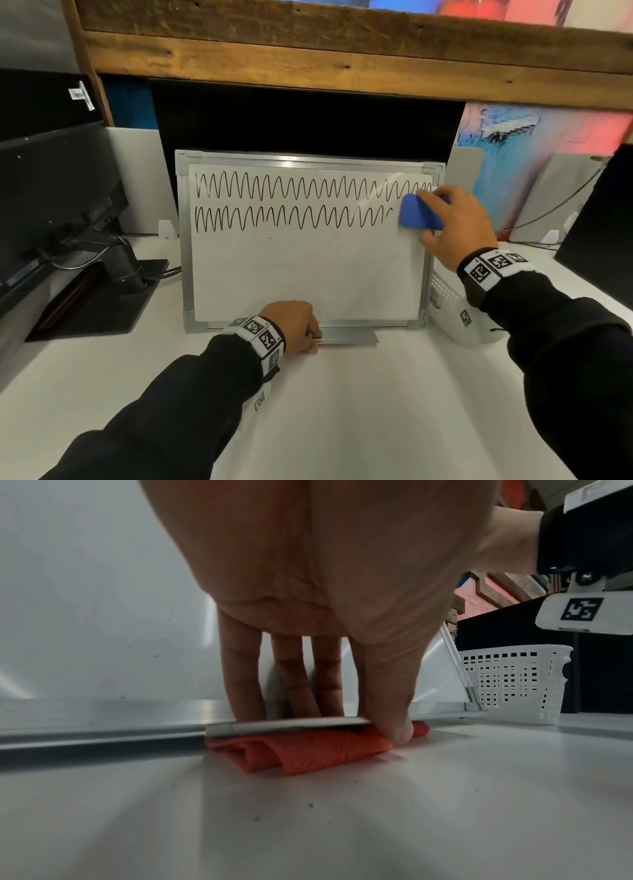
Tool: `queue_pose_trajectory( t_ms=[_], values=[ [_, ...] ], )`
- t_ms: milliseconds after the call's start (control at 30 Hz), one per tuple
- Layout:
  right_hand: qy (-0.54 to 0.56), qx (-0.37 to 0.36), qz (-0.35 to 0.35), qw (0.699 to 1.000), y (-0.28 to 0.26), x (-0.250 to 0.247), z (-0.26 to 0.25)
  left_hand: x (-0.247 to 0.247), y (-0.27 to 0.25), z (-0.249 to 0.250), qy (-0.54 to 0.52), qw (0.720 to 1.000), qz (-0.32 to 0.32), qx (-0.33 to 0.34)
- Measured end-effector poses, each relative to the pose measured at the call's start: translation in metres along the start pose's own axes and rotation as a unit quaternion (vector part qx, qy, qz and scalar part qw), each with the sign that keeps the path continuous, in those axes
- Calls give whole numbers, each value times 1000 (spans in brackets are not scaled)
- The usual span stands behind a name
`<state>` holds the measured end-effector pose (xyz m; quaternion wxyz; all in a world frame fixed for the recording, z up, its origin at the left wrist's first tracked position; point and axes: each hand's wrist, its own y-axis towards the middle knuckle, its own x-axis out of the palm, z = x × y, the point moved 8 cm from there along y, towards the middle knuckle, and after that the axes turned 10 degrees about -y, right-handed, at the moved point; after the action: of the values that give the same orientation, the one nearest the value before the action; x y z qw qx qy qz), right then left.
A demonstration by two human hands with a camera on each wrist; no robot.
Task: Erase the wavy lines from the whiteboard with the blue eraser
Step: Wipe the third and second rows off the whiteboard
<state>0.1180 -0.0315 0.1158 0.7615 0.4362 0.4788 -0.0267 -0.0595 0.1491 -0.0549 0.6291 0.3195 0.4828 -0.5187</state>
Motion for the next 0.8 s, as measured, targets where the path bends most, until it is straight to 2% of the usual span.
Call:
queue_pose_trajectory(
  t_ms=[100,133,200,233,333,367,433,467,567,600,667,700,800],
  values=[
    [-40,-89,-30,995,-8,9,-20,0,1,1,-1,1000,0,5],
    [-43,-89,-28,995,-6,8,-17,1,1,0,-1,1000,-1,7],
    [-15,-21,-10,1000,0,1,-4,1,1,0,2,1000,1,9],
    [-10,-12,-4,1000,2,1,-4,1,1,0,4,1000,3,10],
    [-45,-101,-33,993,-7,10,-29,0,1,0,9,1000,6,13],
    [-44,-98,-31,994,-5,9,-27,0,1,0,11,1000,6,16],
    [-11,-27,-14,999,2,1,-15,1,0,1,14,1000,3,20],
    [-4,-19,-6,1000,3,1,-15,2,0,0,14,1000,3,22],
    [-40,-108,-26,993,-3,7,-37,2,0,1,19,999,6,27],
    [-38,-105,-25,993,-1,6,-35,2,1,1,20,999,7,29],
    [-11,-44,-13,999,5,0,-23,2,1,1,20,999,9,30],
    [-10,-43,-10,999,5,0,-24,2,1,1,20,999,10,30],
    [-51,-129,-34,990,-3,10,-44,1,1,1,20,999,14,36]
  ],
)
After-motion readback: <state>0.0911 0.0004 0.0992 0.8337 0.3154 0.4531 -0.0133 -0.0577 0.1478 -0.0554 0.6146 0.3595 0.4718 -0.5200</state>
